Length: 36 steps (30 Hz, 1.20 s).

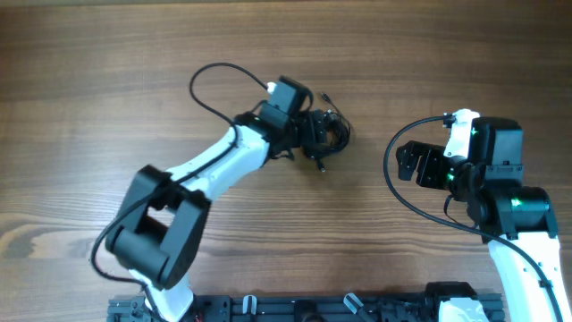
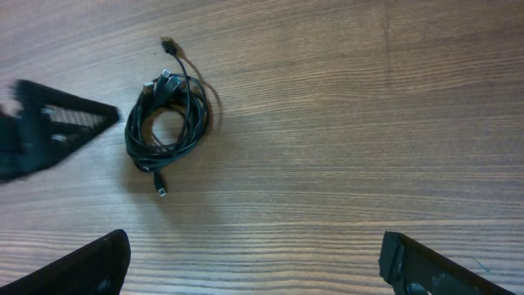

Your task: Untangle cables

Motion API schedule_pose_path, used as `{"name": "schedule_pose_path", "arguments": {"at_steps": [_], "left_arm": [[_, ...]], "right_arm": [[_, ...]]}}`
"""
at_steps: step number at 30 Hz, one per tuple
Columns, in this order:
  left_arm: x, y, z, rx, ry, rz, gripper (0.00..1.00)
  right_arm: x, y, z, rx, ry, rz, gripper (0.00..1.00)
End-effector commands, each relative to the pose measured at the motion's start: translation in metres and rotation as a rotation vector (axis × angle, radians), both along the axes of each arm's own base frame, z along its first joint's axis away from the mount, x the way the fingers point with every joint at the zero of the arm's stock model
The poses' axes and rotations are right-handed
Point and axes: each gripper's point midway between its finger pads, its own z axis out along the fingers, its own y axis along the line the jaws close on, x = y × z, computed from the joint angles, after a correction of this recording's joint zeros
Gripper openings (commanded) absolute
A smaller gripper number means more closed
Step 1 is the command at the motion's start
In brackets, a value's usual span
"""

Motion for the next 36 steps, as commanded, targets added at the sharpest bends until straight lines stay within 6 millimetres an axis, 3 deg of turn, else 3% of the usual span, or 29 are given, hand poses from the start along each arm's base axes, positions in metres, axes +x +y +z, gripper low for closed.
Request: {"name": "schedule_pose_path", "arguments": {"at_steps": [1,5,10,13,23,29,36], "left_arm": [[0.0,-0.008,-0.015,0.05,-0.013,0.015,0.89],[-0.004,-0.009,-0.029,0.105,-0.015,0.017,0.88],[-0.009,-0.011,-0.043,0.138,0.0,0.007,0.73],[-0.013,-0.013,-0.045,0.143,0.005,-0.001,0.54],[-0.031,0.001,-0.056,0.207,0.085,-0.009,0.06],[-0.037,0.008,-0.052,0.226,0.107,-0.011,0.04],[-0.039,0.003,-0.013,0.171,0.061,-0.043,0.04]], "right_arm": [[0.003,0.001,0.007,0.011,-0.014,-0.001,1.0],[0.003,0.001,0.007,0.011,-0.014,-0.001,1.0],[0.003,0.001,0.007,0.011,-0.014,-0.001,1.0],[0.003,0.001,0.007,0.011,-0.014,-0.001,1.0],[0.004,0.001,0.007,0.011,-0.017,-0.001,1.0],[0.003,0.011,0.01,0.059,-0.02,0.029,1.0],[0.006,0.028,0.012,0.141,-0.023,0.092,1.0]]}}
